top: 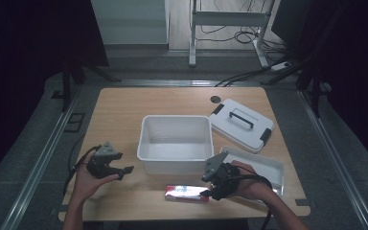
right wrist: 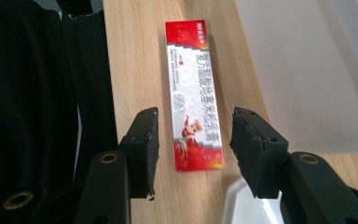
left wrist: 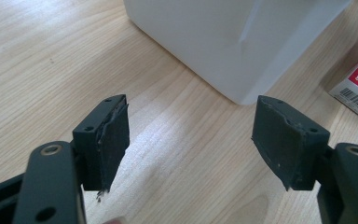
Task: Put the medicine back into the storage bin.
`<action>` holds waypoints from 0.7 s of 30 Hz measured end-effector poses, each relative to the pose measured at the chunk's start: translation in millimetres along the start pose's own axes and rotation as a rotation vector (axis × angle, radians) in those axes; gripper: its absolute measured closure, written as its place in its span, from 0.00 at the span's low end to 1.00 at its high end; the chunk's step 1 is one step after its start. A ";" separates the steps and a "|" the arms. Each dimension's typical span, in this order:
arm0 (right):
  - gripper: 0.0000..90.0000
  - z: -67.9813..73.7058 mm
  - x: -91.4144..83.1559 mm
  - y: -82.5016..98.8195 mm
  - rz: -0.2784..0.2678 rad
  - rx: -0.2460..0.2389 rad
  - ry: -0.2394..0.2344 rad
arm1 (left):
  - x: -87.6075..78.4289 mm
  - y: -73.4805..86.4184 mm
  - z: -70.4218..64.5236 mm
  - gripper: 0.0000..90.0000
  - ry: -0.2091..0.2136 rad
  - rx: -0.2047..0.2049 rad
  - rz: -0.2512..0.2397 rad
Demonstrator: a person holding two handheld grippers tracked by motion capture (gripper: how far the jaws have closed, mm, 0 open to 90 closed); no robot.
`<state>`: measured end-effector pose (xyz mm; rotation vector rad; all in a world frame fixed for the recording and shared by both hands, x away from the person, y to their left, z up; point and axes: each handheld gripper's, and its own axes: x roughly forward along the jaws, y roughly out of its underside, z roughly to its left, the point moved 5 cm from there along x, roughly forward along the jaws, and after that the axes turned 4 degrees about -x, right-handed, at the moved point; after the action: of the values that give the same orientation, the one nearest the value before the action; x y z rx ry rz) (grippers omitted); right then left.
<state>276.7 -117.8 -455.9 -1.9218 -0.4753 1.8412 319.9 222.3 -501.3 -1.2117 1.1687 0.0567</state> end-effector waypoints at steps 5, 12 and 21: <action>0.57 -2.8 12.4 -3.0 0.012 -0.002 -0.010 | -0.4 0.2 0.4 0.31 -0.003 0.000 0.001; 0.57 -2.7 27.0 -8.6 0.047 -0.009 -0.018 | 1.2 0.3 -0.2 0.31 -0.001 0.002 0.005; 0.57 -1.3 50.1 -13.0 0.104 -0.027 -0.044 | 1.0 0.5 0.7 0.31 -0.004 0.007 0.011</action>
<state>281.5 -80.5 -491.4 -1.9614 -0.4238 1.9551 320.5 222.6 -502.4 -1.1984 1.1712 0.0632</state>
